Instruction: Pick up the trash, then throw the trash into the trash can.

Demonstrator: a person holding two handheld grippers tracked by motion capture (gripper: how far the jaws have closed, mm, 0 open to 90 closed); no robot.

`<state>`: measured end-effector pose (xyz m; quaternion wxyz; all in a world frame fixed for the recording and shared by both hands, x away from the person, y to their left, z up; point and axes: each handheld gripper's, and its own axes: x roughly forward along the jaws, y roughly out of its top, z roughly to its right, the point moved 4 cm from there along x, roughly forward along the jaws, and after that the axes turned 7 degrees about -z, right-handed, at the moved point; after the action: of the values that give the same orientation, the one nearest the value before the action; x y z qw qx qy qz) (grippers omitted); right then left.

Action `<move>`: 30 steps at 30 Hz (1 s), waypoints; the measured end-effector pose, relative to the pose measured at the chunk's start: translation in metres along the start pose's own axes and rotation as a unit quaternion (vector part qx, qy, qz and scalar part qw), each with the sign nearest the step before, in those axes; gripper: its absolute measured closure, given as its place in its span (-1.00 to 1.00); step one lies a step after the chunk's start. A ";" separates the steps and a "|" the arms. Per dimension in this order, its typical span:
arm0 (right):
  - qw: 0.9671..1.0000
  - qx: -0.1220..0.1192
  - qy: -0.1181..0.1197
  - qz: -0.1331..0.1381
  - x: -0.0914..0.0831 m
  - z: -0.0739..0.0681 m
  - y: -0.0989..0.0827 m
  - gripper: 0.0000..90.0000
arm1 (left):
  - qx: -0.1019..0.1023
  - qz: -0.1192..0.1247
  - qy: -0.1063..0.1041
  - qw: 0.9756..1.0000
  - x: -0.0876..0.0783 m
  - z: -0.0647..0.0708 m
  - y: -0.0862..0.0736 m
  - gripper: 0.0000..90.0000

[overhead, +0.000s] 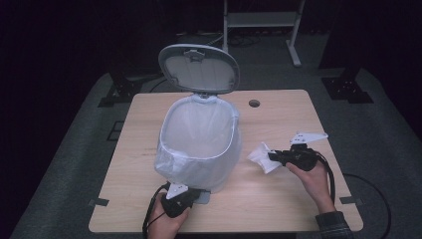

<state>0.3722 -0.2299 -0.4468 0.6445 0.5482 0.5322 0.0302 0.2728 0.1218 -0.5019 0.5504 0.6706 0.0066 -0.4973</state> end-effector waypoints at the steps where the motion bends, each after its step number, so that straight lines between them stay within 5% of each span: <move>1: 1.000 0.001 0.001 0.000 -0.001 0.000 0.000 0.81 | 0.000 0.000 0.000 1.000 0.000 0.000 0.000 0.99; 30: 0.999 -0.024 0.023 0.029 -0.022 -0.013 0.022 0.81 | 0.001 0.000 0.000 1.000 0.000 0.000 0.000 0.99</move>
<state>0.3654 -0.2263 -0.4136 0.6439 0.5464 0.5304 0.0743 0.2730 0.1216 -0.5019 0.5500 0.6709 0.0056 -0.4973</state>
